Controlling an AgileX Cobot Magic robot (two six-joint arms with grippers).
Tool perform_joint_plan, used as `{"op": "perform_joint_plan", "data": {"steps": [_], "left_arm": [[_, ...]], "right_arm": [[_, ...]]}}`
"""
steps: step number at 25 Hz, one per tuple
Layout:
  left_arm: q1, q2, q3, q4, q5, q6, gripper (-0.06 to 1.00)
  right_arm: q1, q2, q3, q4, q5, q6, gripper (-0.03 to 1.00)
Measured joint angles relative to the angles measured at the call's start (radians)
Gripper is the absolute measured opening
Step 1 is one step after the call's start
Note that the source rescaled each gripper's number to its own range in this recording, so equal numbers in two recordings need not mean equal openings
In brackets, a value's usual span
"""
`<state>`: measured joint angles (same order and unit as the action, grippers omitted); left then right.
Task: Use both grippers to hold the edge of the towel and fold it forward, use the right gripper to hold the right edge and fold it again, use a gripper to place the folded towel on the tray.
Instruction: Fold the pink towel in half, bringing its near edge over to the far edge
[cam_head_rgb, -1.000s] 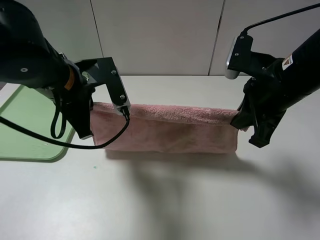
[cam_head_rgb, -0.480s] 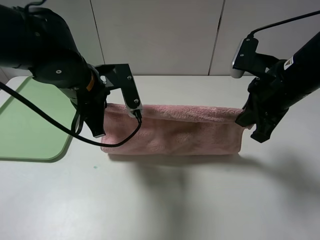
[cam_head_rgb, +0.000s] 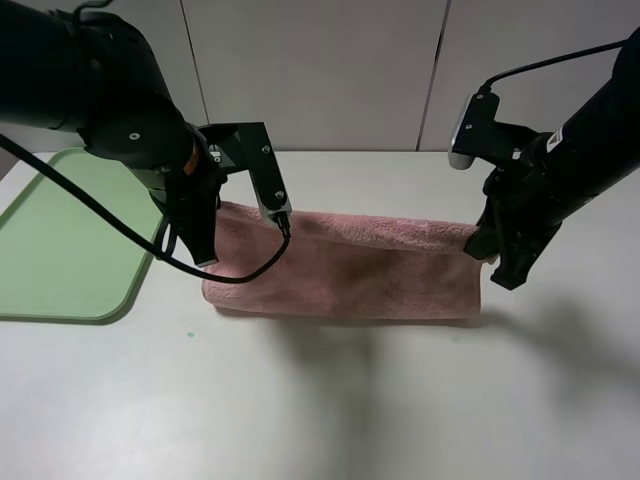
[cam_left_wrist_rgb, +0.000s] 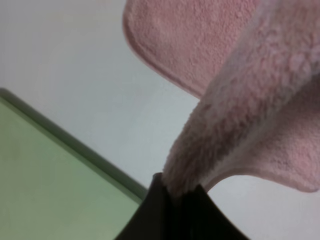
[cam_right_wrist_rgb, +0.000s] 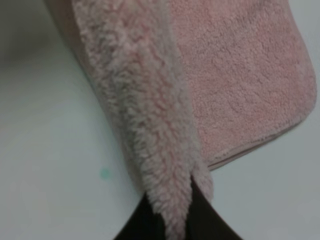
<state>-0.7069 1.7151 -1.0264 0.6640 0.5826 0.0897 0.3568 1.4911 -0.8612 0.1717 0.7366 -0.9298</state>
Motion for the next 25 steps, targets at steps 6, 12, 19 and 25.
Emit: {"op": "perform_joint_plan", "data": {"steps": [6, 12, 19, 25], "left_arm": [[0.029, 0.031, -0.007, -0.001, -0.021, 0.000, 0.00], [0.077, 0.035, -0.011, -0.004, -0.060, 0.000, 0.00], [0.083, 0.035, -0.011, -0.003, -0.093, 0.003, 0.00], [0.084, 0.035, -0.011, -0.002, -0.100, 0.004, 0.00]], "right_arm": [[0.000, 0.034, 0.000, -0.001, -0.035, -0.008, 0.00], [0.000, 0.035, 0.000, 0.003, -0.102, -0.024, 0.00], [0.000, 0.035, 0.000, -0.001, -0.114, -0.025, 0.00], [0.000, 0.035, 0.000, -0.002, -0.119, -0.025, 0.00]]}}
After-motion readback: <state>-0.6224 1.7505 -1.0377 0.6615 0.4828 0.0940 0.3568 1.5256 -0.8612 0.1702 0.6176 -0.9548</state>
